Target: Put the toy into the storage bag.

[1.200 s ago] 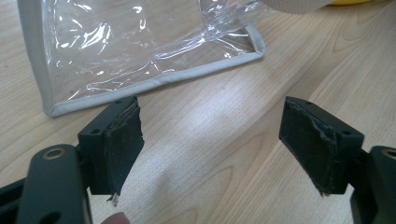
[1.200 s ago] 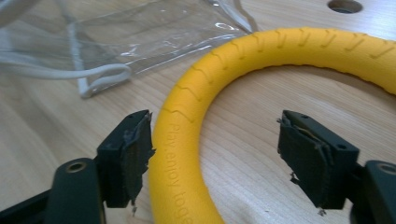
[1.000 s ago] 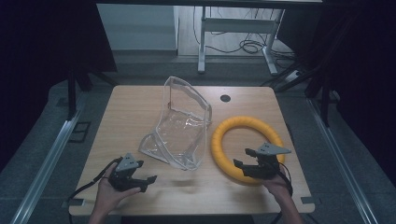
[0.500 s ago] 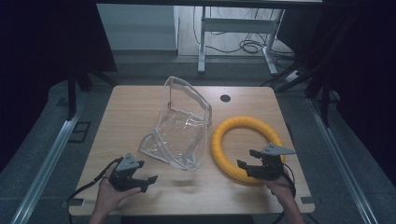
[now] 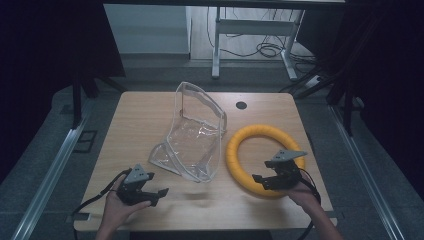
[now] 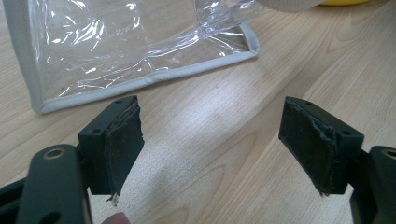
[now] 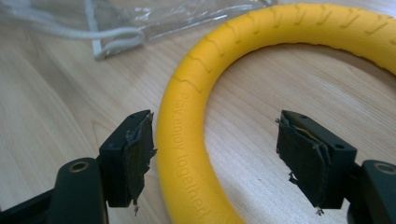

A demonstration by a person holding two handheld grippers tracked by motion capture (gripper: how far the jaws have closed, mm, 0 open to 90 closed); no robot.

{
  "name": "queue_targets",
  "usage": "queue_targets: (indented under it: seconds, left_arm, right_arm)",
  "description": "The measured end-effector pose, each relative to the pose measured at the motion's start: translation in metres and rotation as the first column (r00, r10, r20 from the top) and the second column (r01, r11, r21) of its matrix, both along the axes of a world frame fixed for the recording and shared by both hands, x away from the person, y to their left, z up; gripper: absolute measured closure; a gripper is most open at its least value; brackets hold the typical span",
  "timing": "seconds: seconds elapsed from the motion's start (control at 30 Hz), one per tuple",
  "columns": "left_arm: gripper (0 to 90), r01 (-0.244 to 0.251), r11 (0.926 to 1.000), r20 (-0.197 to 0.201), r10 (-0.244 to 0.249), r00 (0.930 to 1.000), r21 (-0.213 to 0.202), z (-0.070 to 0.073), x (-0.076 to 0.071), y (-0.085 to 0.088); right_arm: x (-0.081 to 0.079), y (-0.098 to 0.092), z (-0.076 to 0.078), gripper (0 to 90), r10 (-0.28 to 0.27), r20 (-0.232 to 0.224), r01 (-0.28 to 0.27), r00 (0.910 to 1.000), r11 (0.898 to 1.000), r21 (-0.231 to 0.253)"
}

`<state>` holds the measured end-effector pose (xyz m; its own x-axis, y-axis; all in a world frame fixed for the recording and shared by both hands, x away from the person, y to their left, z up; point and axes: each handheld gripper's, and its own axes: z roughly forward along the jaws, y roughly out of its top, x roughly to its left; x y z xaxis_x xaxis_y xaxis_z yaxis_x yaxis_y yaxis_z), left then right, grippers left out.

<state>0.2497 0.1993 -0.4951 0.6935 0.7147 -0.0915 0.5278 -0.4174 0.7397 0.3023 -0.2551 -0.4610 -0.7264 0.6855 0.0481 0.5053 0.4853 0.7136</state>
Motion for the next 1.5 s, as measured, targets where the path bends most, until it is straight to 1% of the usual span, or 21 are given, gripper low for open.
queue_targets:
  seconds: [0.2,0.3,0.37,0.4,0.53,0.67,0.7,0.77,0.8,0.83,0.87,0.9,0.93,0.97,1.03,1.07,1.17,1.33,1.4,1.47,1.5]
  left_arm:
    - [21.5,-0.001,1.0000,0.002,0.001,1.0000,0.000,0.001,0.000,0.001]
    - [21.5,-0.002,1.0000,0.003,0.002,1.0000,0.000,0.001,0.000,0.001]
    - [21.5,-0.002,1.0000,0.005,0.002,1.0000,0.001,0.002,0.000,0.001]
    - [21.5,-0.002,1.0000,0.005,0.002,1.0000,0.001,0.002,0.000,0.002]
    - [21.4,0.001,1.0000,0.003,-0.001,1.0000,0.005,0.001,0.000,0.001]
    - [21.5,0.001,1.0000,0.004,-0.001,1.0000,0.003,0.001,-0.001,0.001]
    - [21.5,0.000,1.0000,0.003,0.000,1.0000,0.004,0.001,0.000,0.001]
    - [21.5,0.001,1.0000,0.003,-0.001,1.0000,0.005,0.001,0.000,0.001]
    - [21.5,0.001,1.0000,0.002,-0.001,1.0000,0.006,0.001,0.000,0.001]
    - [21.5,0.002,1.0000,0.002,-0.002,1.0000,0.005,0.001,0.000,0.001]
    - [21.5,0.003,1.0000,0.001,-0.003,1.0000,0.006,0.000,0.000,0.000]
    - [21.5,0.003,1.0000,0.000,-0.003,1.0000,0.008,0.000,0.000,0.000]
    - [21.5,0.003,1.0000,0.000,-0.003,1.0000,0.008,0.000,0.000,0.000]
    - [21.5,0.005,1.0000,-0.001,-0.005,1.0000,0.007,0.000,0.000,0.000]
    - [21.5,0.005,1.0000,-0.002,-0.005,1.0000,0.006,0.000,0.000,0.000]
    - [21.5,0.005,1.0000,-0.002,-0.005,1.0000,0.005,0.000,0.000,0.000]
    - [21.5,0.004,1.0000,-0.002,-0.004,1.0000,0.006,0.000,0.000,0.000]
    - [21.5,0.004,1.0000,-0.002,-0.004,1.0000,0.006,0.000,0.000,0.000]
    - [21.5,0.004,1.0000,-0.002,-0.004,1.0000,0.006,0.000,0.000,0.000]
    - [21.5,0.005,1.0000,-0.002,-0.005,1.0000,0.005,0.000,0.000,0.000]
    - [21.5,0.004,1.0000,0.000,-0.004,1.0000,0.005,0.000,0.000,0.000]
  right_arm:
    - [0.002,0.009,0.012,27.6,0.048,-0.036,-0.051,0.9982,0.997,-0.063]
    - [0.006,0.015,0.018,27.6,0.073,-0.072,-0.079,0.9948,0.993,-0.085]
    - [0.010,0.020,0.019,27.8,0.081,-0.094,-0.092,0.9923,0.989,-0.118]
    - [0.014,0.026,0.018,28.9,0.087,-0.125,-0.105,0.9883,0.984,-0.142]
    - [0.018,0.035,0.015,29.8,0.108,-0.158,-0.136,0.9815,0.975,-0.175]
    - [0.023,0.050,0.008,30.5,0.133,-0.211,-0.184,0.9684,0.953,-0.241]
    - [0.025,0.056,0.005,30.6,0.140,-0.238,-0.204,0.9612,0.940,-0.274]
    - [0.026,0.057,0.003,30.6,0.141,-0.247,-0.211,0.9588,0.935,-0.286]
    - [0.028,0.060,-0.001,30.9,0.142,-0.267,-0.227,0.9532,0.919,-0.321]
    - [0.028,0.060,-0.001,30.9,0.142,-0.267,-0.227,0.9532,0.919,-0.321]
    - [0.030,0.063,-0.007,31.2,0.138,-0.296,-0.242,0.9451,0.905,-0.349]
    - [0.030,0.064,-0.010,31.3,0.140,-0.300,-0.248,0.9438,0.899,-0.360]
    - [0.030,0.064,-0.010,31.3,0.140,-0.300,-0.248,0.9438,0.899,-0.360]
    - [0.029,0.067,-0.016,31.4,0.143,-0.316,-0.264,0.9380,0.886,-0.382]
    - [0.029,0.069,-0.018,31.6,0.144,-0.321,-0.269,0.9361,0.881,-0.388]
    - [0.029,0.072,-0.022,32.4,0.138,-0.323,-0.272,0.9361,0.867,-0.417]
    - [0.029,0.074,-0.024,33.6,0.138,-0.327,-0.277,0.9349,0.861,-0.427]
    - [0.032,0.076,-0.032,37.5,0.129,-0.339,-0.285,0.9318,0.839,-0.464]
    - [0.033,0.076,-0.034,38.5,0.124,-0.345,-0.285,0.9303,0.836,-0.468]
    - [0.035,0.076,-0.037,39.6,0.125,-0.354,-0.293,0.9270,0.831,-0.474]
    - [0.036,0.076,-0.039,44.4,0.129,-0.366,-0.303,0.9215,0.829,-0.470]
